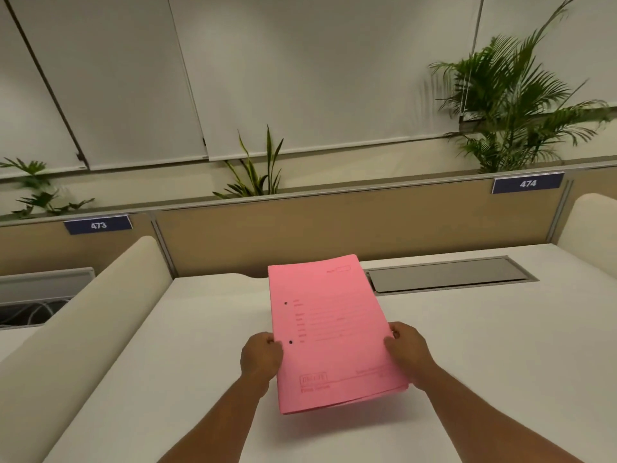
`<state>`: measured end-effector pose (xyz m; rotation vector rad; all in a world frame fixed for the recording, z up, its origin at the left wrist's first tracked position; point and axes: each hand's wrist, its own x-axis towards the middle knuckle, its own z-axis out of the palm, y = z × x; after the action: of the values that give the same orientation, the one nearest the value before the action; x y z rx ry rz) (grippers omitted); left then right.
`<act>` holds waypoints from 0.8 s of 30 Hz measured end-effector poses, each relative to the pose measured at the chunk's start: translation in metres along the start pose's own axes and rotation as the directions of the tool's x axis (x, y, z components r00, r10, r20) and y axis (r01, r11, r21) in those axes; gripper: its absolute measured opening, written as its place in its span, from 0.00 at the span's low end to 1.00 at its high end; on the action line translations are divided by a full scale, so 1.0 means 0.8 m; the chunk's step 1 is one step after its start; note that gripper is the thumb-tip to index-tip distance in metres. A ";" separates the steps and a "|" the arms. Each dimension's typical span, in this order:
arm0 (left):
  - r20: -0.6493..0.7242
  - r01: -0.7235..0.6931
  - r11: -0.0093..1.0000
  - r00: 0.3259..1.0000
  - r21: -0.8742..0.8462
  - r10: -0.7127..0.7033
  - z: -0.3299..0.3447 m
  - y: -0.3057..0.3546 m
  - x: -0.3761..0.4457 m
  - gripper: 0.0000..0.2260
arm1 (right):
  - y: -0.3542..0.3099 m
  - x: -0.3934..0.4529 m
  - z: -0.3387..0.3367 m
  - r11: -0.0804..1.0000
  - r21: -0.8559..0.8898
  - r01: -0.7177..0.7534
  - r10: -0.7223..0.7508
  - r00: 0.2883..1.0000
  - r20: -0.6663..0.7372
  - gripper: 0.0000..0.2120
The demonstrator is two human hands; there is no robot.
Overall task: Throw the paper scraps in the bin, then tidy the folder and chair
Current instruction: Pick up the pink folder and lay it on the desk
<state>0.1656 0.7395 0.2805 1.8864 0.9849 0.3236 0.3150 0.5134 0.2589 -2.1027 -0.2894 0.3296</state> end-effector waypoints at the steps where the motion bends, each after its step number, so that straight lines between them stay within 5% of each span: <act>1: -0.005 0.005 1.000 1.000 0.005 -0.005 0.006 -0.002 0.017 0.12 | 0.002 0.017 0.007 1.000 -0.012 -0.007 0.007 1.000 0.005 0.12; 24: -0.093 0.023 0.986 0.996 0.166 -0.008 0.081 0.001 0.202 0.09 | 0.017 0.201 0.060 0.951 -0.310 0.007 -0.033 0.996 -0.079 0.12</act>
<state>0.3075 0.8197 0.2192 2.0291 1.1175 0.3295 0.4501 0.5982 0.2038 -2.4140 -0.3294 0.1917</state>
